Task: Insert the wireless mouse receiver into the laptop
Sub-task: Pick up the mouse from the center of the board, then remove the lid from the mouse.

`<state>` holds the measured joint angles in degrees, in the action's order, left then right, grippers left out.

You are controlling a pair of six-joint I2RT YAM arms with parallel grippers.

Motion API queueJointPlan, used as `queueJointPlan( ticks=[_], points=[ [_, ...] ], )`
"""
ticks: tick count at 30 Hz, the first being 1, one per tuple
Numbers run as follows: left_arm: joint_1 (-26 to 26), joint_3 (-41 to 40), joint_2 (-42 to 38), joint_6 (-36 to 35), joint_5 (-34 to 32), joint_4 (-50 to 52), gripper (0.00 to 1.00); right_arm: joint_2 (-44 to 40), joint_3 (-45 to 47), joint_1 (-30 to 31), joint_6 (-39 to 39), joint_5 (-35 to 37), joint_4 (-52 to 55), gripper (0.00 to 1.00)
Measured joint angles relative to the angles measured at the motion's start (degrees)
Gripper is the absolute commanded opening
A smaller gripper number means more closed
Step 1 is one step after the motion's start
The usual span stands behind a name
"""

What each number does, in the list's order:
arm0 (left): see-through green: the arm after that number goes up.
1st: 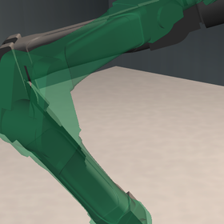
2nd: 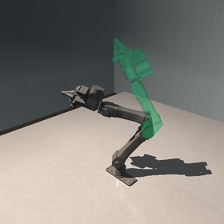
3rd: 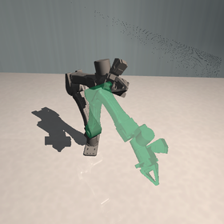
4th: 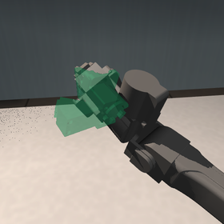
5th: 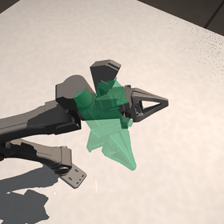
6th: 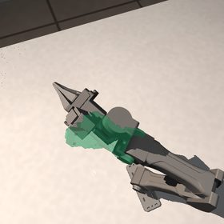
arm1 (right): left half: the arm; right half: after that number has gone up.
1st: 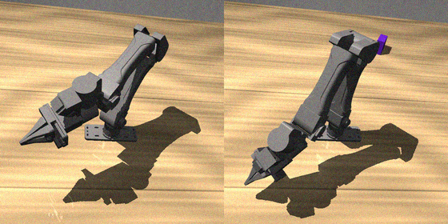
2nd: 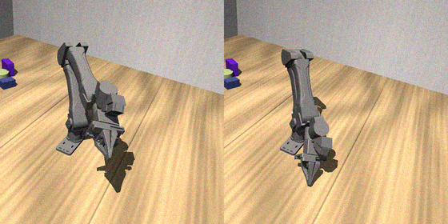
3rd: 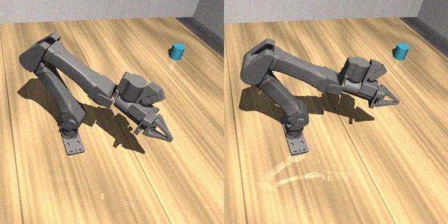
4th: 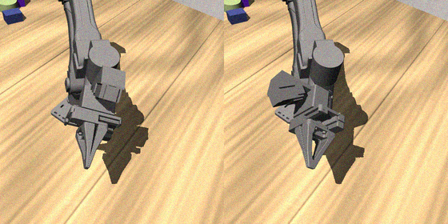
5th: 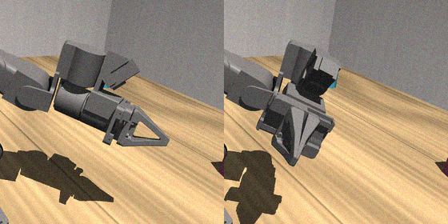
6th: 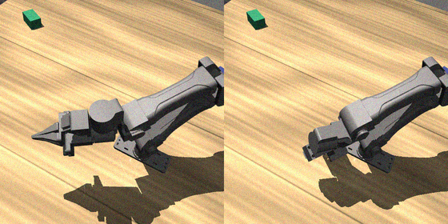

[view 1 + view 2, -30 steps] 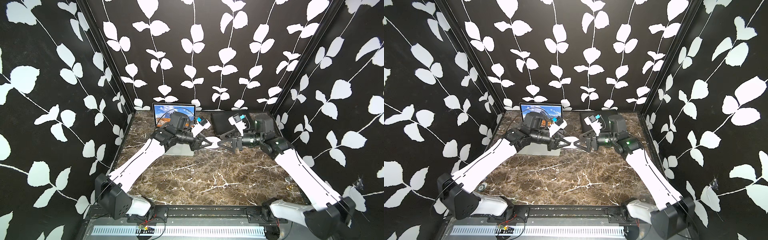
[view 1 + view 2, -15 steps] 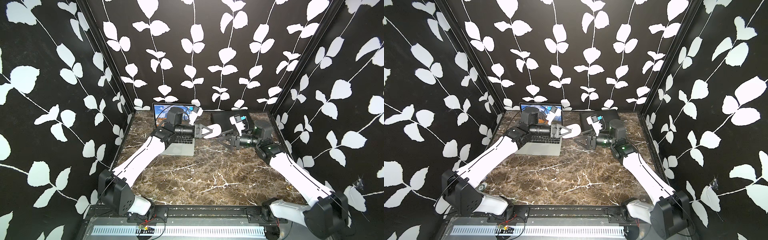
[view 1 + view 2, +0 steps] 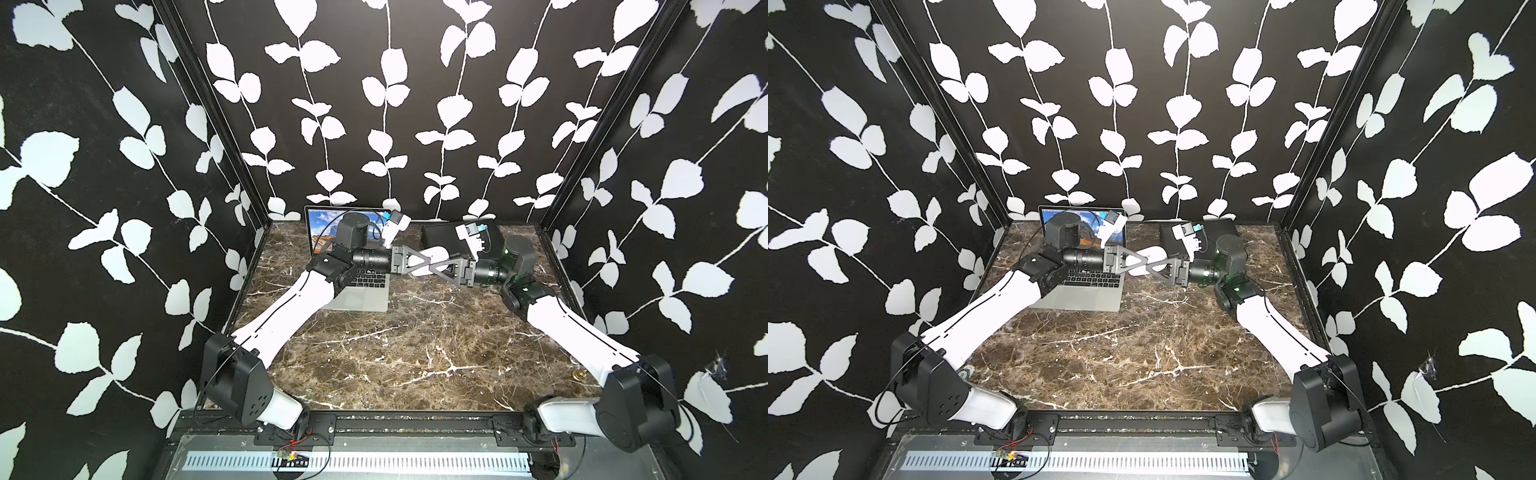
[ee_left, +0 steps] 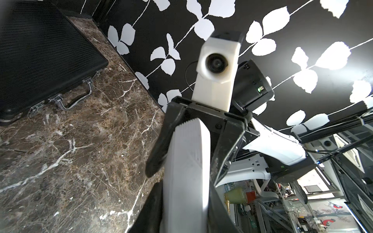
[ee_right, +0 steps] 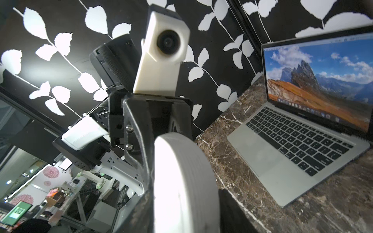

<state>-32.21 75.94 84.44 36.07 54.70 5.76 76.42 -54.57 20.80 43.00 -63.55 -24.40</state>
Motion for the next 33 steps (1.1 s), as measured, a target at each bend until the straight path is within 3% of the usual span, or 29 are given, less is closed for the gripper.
queueJointPlan(
  ticks=[9, 31, 33],
  points=[
    [0.0, 0.0, 0.7, -1.1, 1.6, 1.9, 0.19, -1.2, 0.2, -1.6, -3.7, -0.3, 5.9, 0.63],
    [0.0, 0.0, 1.7, -2.0, 2.7, 4.5, 0.19, -2.1, -3.2, -0.2, -12.9, -0.1, 17.8, 0.59],
    [0.0, 0.0, 1.8, -2.0, 2.8, 4.4, 0.19, -2.1, -3.5, 0.2, -14.1, -0.3, 19.6, 0.55]
  ],
)
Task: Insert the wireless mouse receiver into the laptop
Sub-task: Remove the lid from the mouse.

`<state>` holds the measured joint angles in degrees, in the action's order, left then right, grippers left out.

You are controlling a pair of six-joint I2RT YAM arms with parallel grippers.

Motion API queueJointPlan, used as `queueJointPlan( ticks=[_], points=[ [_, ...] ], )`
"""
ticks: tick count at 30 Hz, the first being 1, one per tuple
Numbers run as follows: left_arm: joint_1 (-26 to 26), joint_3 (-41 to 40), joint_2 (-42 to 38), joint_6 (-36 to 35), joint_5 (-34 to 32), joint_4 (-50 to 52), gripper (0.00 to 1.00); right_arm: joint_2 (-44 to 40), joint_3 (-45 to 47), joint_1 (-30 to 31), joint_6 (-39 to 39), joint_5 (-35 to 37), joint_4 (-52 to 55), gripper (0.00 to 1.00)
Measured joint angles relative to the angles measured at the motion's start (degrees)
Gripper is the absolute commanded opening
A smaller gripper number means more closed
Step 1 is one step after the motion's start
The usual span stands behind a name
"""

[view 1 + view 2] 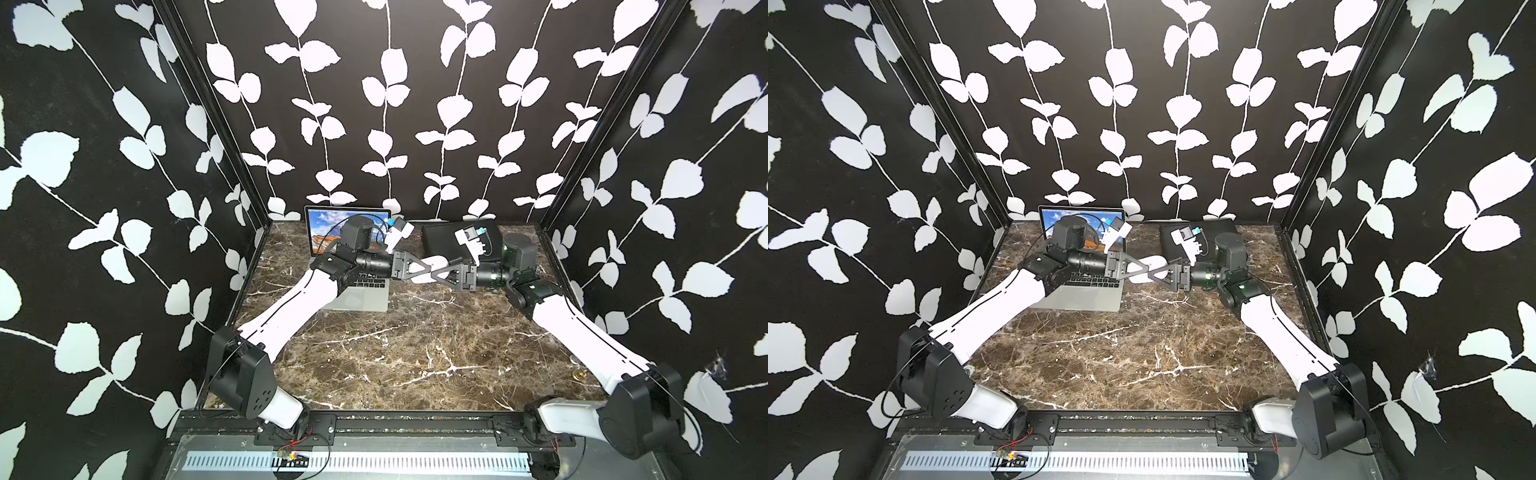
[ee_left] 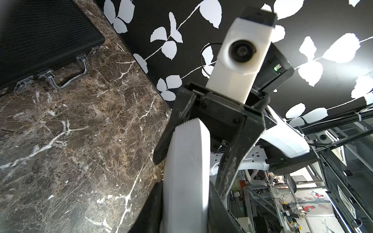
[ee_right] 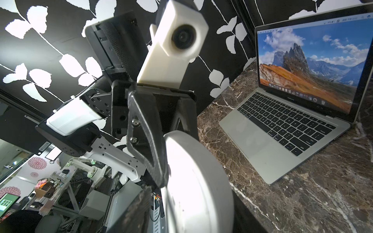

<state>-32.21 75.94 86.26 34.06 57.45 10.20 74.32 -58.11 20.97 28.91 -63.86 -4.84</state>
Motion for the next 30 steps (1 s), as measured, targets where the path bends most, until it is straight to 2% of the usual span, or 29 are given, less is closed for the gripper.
queueJointPlan(
  ticks=[4, 10, 17, 20, 22, 27, 29, 30],
  points=[
    [0.0, 0.0, 0.0, 0.0, 0.2, 0.0, 0.19, 0.5, -1.0, 0.0, -2.7, 0.2, 4.2, 0.42],
    [0.1, 0.1, 0.0, -1.8, 1.0, 0.1, 0.19, 0.7, -1.8, -0.3, -1.6, -0.2, 5.9, 0.36],
    [0.4, 0.2, 0.0, -4.1, 1.9, 1.5, 0.19, 0.8, 0.3, -0.9, 5.1, -2.3, 0.3, 0.34],
    [0.7, 0.2, 0.0, -4.6, 2.5, 2.1, 0.18, 0.8, 0.9, -0.9, 6.7, -3.0, -1.0, 0.37],
    [1.1, 0.2, 0.0, -5.1, 2.6, 2.6, 0.18, 0.8, 1.0, -1.0, 6.3, -2.9, -0.6, 0.42],
    [1.5, -0.2, 0.0, -5.9, 1.9, 6.0, 0.18, -0.1, 1.0, -2.0, 3.7, -0.4, 1.3, 0.44],
    [1.7, -0.6, 0.0, -6.7, 1.7, 7.1, 0.18, -0.3, 1.1, -2.3, 3.0, 0.3, 1.3, 0.43],
    [1.8, -1.0, 0.0, -7.1, 1.6, 7.7, 0.18, -0.4, 1.4, -2.3, 2.6, 0.6, 1.5, 0.39]
  ],
)
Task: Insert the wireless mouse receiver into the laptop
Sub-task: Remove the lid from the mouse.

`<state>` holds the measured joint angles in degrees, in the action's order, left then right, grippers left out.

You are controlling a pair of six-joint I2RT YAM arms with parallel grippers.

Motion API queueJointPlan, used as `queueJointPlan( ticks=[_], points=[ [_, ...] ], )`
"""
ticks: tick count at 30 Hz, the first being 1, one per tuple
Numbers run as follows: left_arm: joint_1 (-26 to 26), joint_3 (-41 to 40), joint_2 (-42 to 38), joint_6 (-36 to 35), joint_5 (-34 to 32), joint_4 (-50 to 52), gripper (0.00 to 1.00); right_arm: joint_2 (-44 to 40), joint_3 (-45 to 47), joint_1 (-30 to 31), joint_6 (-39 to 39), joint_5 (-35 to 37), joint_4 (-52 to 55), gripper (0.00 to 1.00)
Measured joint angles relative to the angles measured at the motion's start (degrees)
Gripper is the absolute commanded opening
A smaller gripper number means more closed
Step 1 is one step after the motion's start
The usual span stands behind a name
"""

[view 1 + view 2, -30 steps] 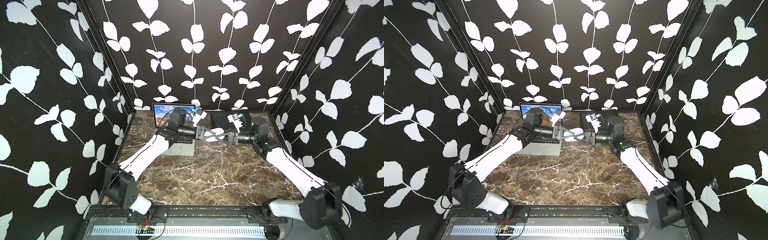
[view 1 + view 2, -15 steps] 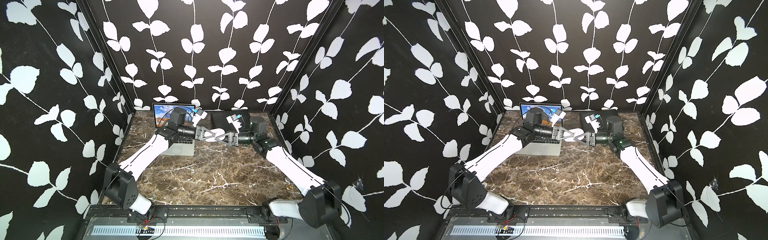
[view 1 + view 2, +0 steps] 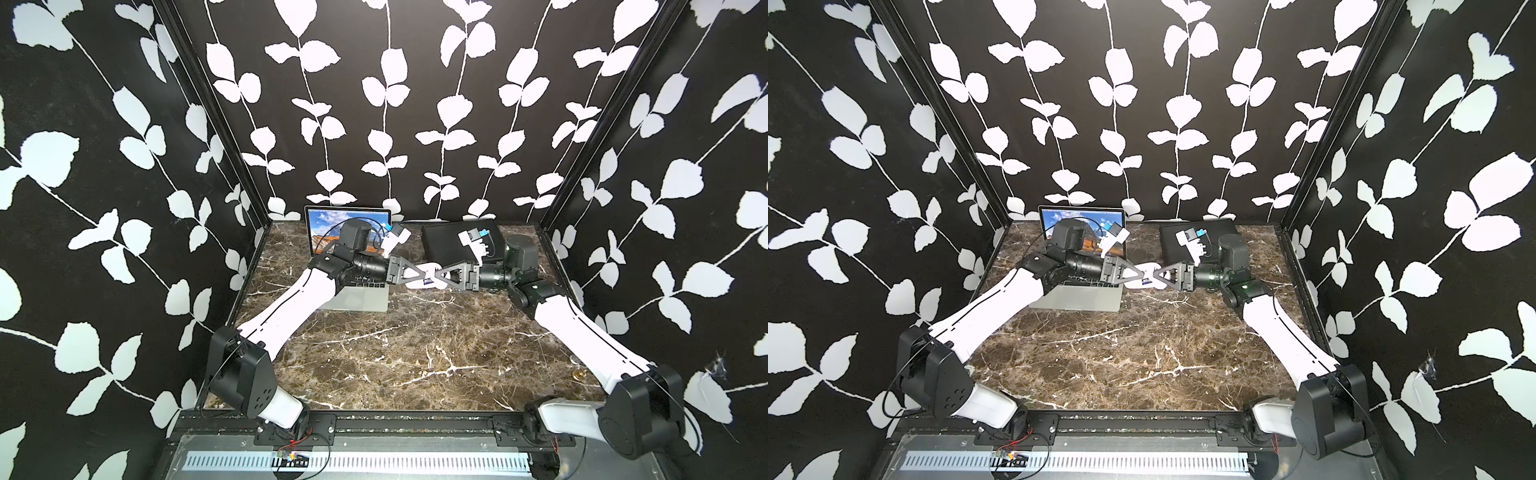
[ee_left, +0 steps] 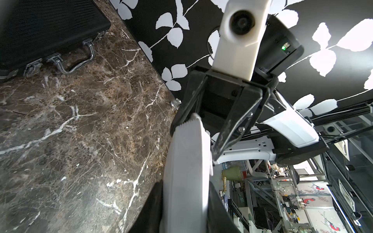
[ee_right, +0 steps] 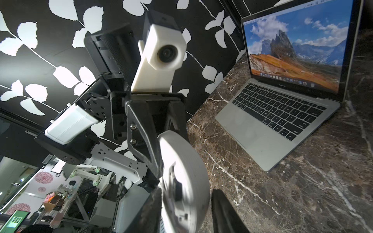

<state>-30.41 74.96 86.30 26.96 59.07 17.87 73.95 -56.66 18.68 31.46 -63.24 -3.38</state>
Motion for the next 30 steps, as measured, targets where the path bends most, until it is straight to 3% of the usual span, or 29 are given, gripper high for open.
queueJointPlan(
  ticks=[2, 10, 21, 26, 30],
  points=[
    [0.1, -1.2, 0.0, -0.5, -0.2, 0.4, 0.18, -0.2, 1.0, 0.0, -1.0, 0.6, 0.8, 0.33],
    [0.4, -5.0, 0.2, -4.2, -5.0, 5.1, 0.18, -0.4, 6.6, 0.0, -6.8, 4.8, 6.4, 0.3],
    [0.5, -4.9, 1.0, -18.3, -19.0, 10.4, 0.18, 1.3, 8.7, 0.0, -7.2, 13.7, 6.5, 0.3],
    [0.3, -7.8, -0.9, -24.5, -23.8, 5.8, 0.2, 1.3, 8.7, 0.8, -3.4, 14.6, 2.4, 0.4],
    [0.1, -9.4, -3.7, -31.2, -22.5, 2.8, 0.2, -0.2, 8.8, 3.0, -5.4, 14.5, -0.1, 0.43]
  ],
)
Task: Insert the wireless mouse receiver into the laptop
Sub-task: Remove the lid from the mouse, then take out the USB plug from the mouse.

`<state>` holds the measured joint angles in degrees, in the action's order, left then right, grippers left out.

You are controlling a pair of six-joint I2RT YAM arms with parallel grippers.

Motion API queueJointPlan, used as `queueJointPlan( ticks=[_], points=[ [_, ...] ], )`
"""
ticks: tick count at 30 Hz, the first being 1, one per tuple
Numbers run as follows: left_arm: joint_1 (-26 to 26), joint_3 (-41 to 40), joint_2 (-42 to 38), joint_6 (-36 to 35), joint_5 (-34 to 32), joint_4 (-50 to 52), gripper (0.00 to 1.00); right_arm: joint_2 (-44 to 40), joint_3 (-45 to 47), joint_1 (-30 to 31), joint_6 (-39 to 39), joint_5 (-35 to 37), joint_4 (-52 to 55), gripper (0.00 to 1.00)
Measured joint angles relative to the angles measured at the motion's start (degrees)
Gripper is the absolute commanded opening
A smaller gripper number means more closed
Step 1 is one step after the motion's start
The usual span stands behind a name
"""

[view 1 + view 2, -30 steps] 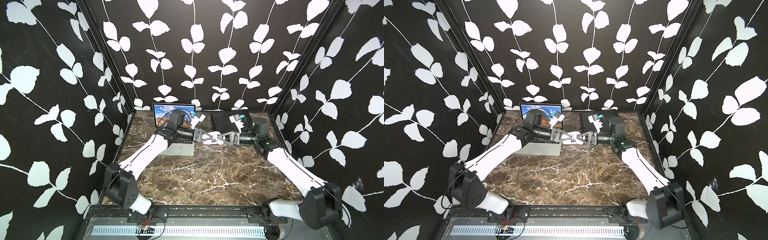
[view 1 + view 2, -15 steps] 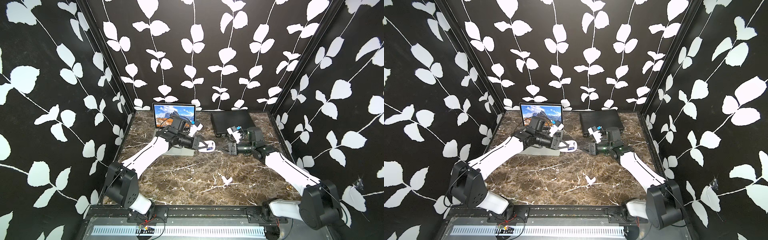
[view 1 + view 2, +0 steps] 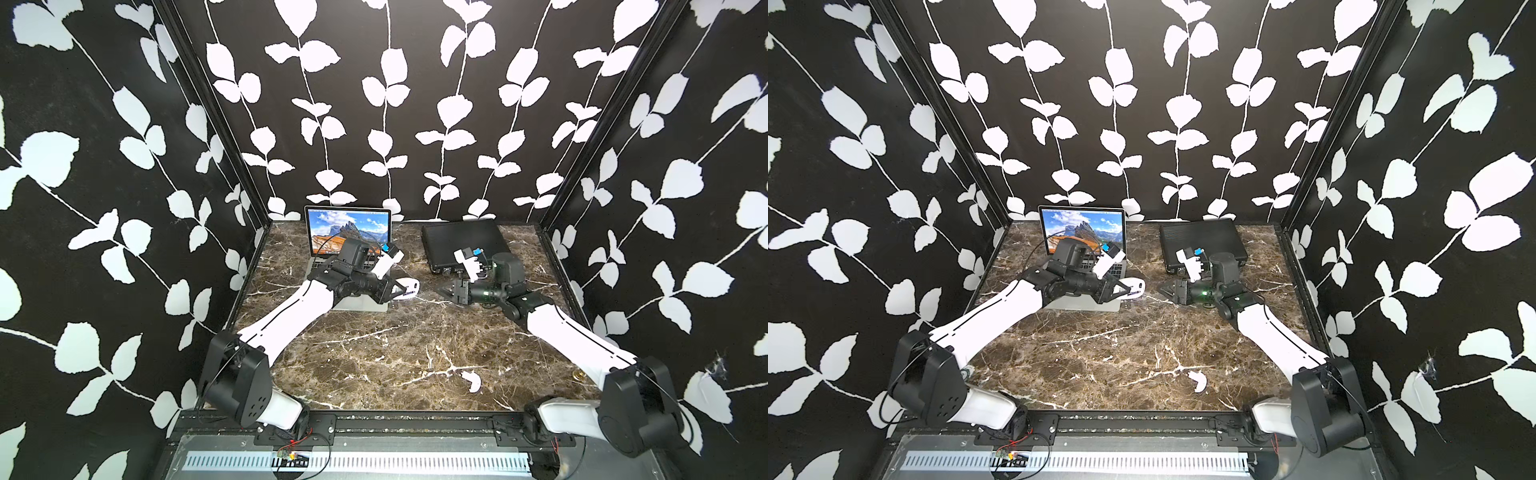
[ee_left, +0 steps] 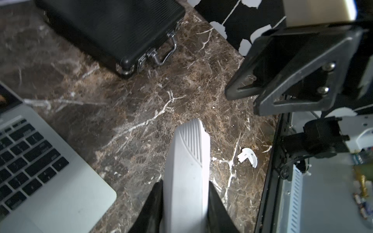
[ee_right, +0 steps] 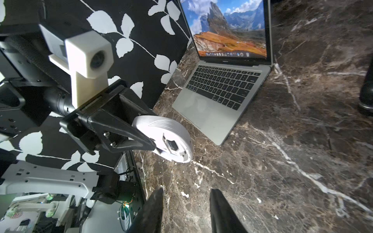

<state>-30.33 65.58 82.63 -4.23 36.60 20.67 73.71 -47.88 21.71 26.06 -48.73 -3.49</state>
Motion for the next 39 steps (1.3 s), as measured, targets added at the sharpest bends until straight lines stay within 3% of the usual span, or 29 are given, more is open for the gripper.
queueJointPlan(
  ticks=[8, 15, 25, 39],
  points=[
    [-1.5, 0.9, -4.6, -21.3, 3.2, -0.5, 0.19, -9.8, 5.3, 6.9, -19.3, 4.5, -3.9, 0.4],
    [-1.9, 4.0, -4.8, -32.2, 4.6, -0.5, 0.17, -9.9, 5.8, 9.8, -28.0, 8.0, -6.9, 0.4],
    [-2.1, 4.0, -4.8, -34.4, 5.7, -2.1, 0.17, -12.3, 6.5, 10.9, -32.7, 13.2, -9.2, 0.41],
    [-2.6, 4.0, -5.0, -34.7, 4.3, -3.3, 0.16, -12.6, 4.9, 11.6, -33.2, 12.8, -7.7, 0.4]
  ],
)
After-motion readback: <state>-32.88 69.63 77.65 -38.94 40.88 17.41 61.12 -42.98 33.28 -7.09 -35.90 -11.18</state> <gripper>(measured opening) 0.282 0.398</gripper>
